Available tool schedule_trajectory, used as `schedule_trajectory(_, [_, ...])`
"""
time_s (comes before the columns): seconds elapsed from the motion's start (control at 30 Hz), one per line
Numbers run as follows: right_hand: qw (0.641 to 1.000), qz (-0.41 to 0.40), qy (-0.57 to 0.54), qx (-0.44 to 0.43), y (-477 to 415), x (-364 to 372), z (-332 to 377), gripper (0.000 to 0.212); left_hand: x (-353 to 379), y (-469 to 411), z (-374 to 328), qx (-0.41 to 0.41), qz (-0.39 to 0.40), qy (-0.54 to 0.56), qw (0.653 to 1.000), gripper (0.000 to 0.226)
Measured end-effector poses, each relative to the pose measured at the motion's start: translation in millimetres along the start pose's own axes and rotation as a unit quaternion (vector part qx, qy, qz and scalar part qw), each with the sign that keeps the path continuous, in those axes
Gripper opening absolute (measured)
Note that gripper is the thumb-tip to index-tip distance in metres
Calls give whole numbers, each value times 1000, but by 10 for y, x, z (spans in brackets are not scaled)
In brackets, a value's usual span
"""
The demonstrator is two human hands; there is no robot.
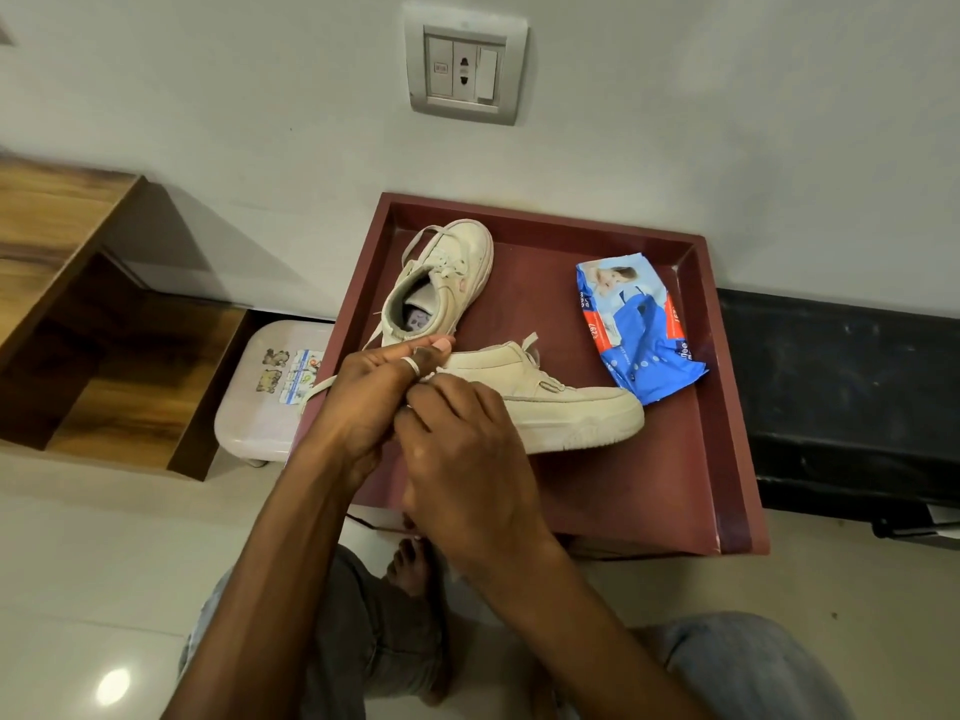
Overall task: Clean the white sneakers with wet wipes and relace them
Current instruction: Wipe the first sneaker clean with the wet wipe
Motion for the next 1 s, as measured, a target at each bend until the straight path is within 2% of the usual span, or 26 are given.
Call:
schedule_trajectory(0.13, [998,-38,12,48,-32,-194,-322,37,15,-16,16,11,-3,-40,999,23])
schedule_trajectory(0.2, [987,-89,16,130,13,-275,-657,35,7,-25,23,17,2,-50,999,23])
schedule_trajectory(0.3, [965,-104,-5,241,75,-294,-989,33,16,-28,22,36,-1,-60,998,22])
schedule_trajectory(0.33, [965,-101,-6,243,77,-281,-943,34,23,-30,23,43,-6,-63,997,22])
schedule_trajectory(0.43, [982,-87,-12,167,73,-257,-650,39,18,-60,42,58,-22,-76,995,20])
schedule_trajectory(0.5, [986,-73,-31,148,75,-303,-694,40,7,-77,50,65,-27,-84,994,22])
schedule_trajectory(0.67, [962,17,58,268,243,-454,-1549,39,13,-77,38,95,-18,-99,990,19])
schedule_trajectory(0.73, [951,14,60,303,291,-499,-1707,37,24,-70,37,110,-11,-102,989,18])
schedule_trajectory(0.8, [953,3,41,300,272,-477,-1628,38,29,-65,35,131,-10,-106,986,17])
schedule_trajectory(0.9, [970,17,4,243,255,-350,-1364,38,27,-59,43,166,-6,-146,975,19])
schedule_trajectory(1.0, [974,15,0,226,253,-294,-1367,38,17,-54,97,225,3,-230,947,24])
Point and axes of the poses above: each hand's wrist, its own y-axis away from the middle knuckle, its own x-axis out of the palm, z = x × y, the point moved 3 cm from there along -y, towards the middle knuckle, and after that the axes turned 14 degrees about -z, right-handed, at the moved point
